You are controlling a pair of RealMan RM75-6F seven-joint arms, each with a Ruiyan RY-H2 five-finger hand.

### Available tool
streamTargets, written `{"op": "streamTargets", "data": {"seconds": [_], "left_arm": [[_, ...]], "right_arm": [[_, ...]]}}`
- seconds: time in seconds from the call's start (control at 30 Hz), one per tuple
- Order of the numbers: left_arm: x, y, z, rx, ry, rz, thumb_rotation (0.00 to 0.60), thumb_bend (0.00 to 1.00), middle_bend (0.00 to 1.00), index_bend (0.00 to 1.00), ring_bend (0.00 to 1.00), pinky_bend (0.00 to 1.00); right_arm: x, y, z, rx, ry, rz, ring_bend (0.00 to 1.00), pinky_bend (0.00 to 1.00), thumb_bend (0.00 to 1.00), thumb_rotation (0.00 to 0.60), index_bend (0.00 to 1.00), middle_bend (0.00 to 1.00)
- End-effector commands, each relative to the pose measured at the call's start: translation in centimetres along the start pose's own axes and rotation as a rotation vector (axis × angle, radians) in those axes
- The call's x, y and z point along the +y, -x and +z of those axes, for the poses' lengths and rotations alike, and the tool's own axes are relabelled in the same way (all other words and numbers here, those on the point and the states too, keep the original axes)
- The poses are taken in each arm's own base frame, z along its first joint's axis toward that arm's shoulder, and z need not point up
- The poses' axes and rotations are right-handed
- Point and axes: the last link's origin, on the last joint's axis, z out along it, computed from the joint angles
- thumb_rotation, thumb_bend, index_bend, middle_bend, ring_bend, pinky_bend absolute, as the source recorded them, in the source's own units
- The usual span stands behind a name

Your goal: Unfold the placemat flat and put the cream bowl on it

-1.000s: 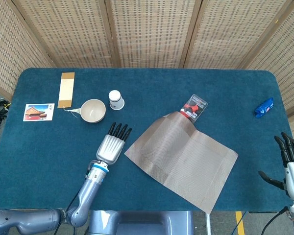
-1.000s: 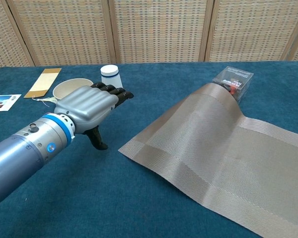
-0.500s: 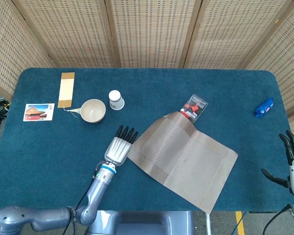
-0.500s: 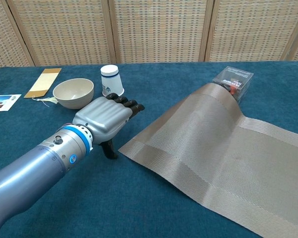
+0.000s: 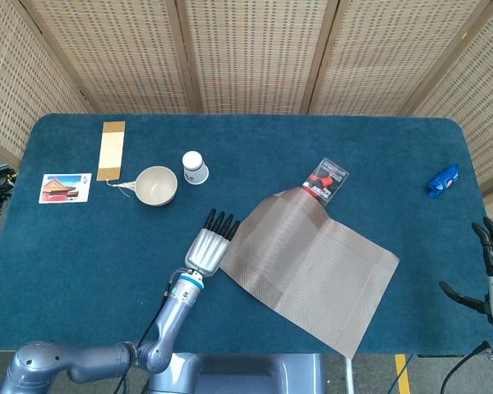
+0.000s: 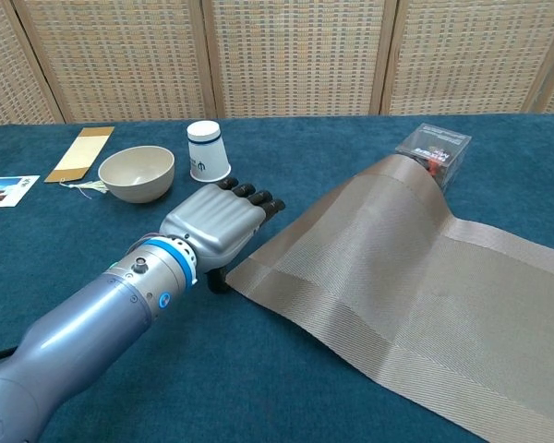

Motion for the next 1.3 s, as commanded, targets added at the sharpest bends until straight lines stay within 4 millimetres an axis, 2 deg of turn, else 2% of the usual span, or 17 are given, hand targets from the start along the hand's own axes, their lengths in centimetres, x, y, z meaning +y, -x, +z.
{"op": "streamTargets", "data": {"seconds": [0.03,0.13,0.33,0.47,0.53,0.63,0.9,1.3], "left_arm": [[0.2,0.0,-0.1,0.009,0.008,-0.005,0.6,0.29,0.0,0.05,0.0,0.0],[0.1,0.0,-0.2,0.022,0.013,-0.003,0.6,0.34,0.0,0.09,0.0,0.0],[0.1,0.3,-0.4,0.053,0.028,-0.015,0.6,0.34,0.0,0.16,0.0,0.0],[0.2,0.3,-0.5,0.079,0.043,-0.029,0.6,0.34,0.0,0.32,0.0,0.0],[0.3,0.4,-0.6,0.092,0.048,-0.032,0.6,0.34,0.0,0.45,0.0,0.0],[0.4,0.5,-0.6,0.097,0.048,-0.029,0.6,0.34,0.0,0.56,0.0,0.0],[0.4,0.9,-0.5,0.089,0.042,-0.023,0.6,0.34,0.0,0.6,0.0,0.0],[0.3,1.3,-0.3,0.074,0.03,-0.015,0.6,0.45,0.0,0.52,0.0,0.0]], "right_arm": [[0.0,0.1,0.0,-0.005,0.0,0.0,0.0,0.0,0.16,0.6,0.04,0.0],[-0.1,0.2,0.0,-0.011,-0.002,0.003,0.0,0.0,0.16,0.6,0.05,0.0],[-0.2,0.2,-0.1,-0.015,-0.002,0.013,0.0,0.0,0.16,0.6,0.05,0.0],[-0.3,0.1,-0.1,-0.021,-0.004,0.024,0.0,0.0,0.16,0.6,0.05,0.0],[-0.3,0.1,-0.1,-0.021,-0.004,0.023,0.0,0.0,0.16,0.6,0.05,0.0],[-0.3,0.1,-0.1,-0.02,-0.004,0.028,0.0,0.0,0.16,0.6,0.05,0.0],[-0.3,0.0,-0.2,-0.022,-0.004,0.033,0.0,0.0,0.16,0.6,0.05,0.0],[-0.4,0.0,-0.2,-0.023,-0.008,0.038,0.0,0.0,0.16,0.6,0.05,0.0]]}}
